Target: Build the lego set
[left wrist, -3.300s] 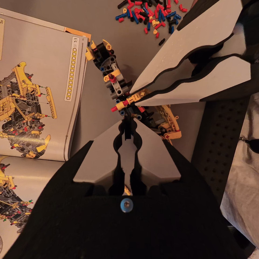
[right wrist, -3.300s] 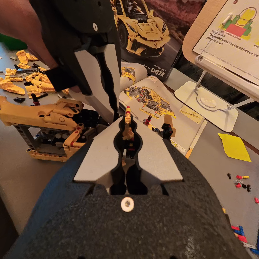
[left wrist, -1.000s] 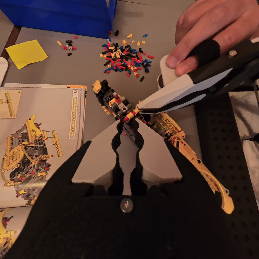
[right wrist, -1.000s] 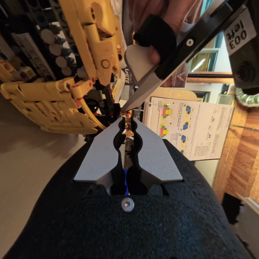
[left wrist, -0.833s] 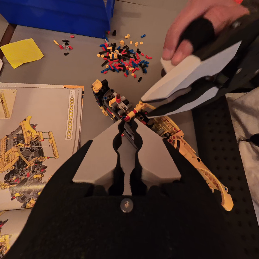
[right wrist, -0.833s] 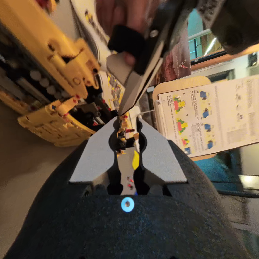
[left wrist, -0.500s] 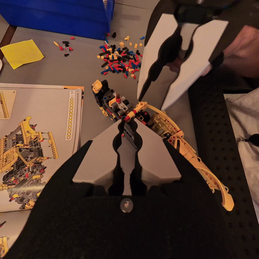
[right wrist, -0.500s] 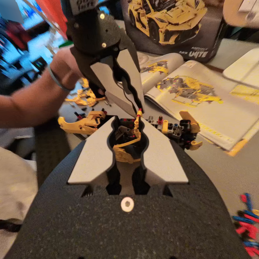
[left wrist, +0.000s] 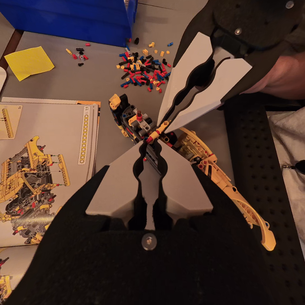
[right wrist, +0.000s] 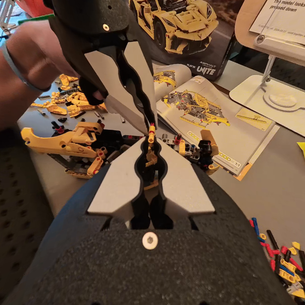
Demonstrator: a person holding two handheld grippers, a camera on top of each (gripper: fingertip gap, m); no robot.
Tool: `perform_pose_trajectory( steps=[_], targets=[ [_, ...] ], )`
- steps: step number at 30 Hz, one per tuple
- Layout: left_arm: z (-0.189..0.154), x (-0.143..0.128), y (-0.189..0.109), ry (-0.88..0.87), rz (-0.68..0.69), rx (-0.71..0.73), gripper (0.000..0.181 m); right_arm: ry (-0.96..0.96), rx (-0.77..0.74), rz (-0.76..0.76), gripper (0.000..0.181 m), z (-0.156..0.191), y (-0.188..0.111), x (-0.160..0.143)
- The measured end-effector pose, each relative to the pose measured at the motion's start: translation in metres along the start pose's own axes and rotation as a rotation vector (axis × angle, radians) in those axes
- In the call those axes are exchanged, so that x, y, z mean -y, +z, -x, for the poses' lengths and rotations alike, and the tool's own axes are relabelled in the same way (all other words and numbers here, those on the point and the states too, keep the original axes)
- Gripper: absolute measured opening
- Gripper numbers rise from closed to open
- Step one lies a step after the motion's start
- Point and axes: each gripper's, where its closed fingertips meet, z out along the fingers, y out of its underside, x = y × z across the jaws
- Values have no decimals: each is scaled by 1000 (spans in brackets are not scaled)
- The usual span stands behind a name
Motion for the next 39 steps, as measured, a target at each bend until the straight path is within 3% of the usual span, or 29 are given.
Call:
perform_pose_trajectory(
  steps=[11,14,17,20,22,35,39],
  targets=[
    [-2,1,0,-9,-6,-21,10,37,29,-39,5,0,1,1],
    [11,-2,-30,-82,-54,-7,30,50,44,-62,5,1,2,1],
    [27,-46,-65,-94,35,47,25,26,32,-95,5,1,-1,0],
    [42,-121,-74,-11,303,132,25,44,30,-139,5,2,-1,0],
    [39,-143,-72,-11,340,90,21,42,36,-157,5,2,-3,0],
    [50,-177,-61,-27,432,28,14,30,42,-202,5,1,0,2],
    [52,-180,-60,-76,452,57,2,32,38,-220,5,1,0,3]
  ],
)
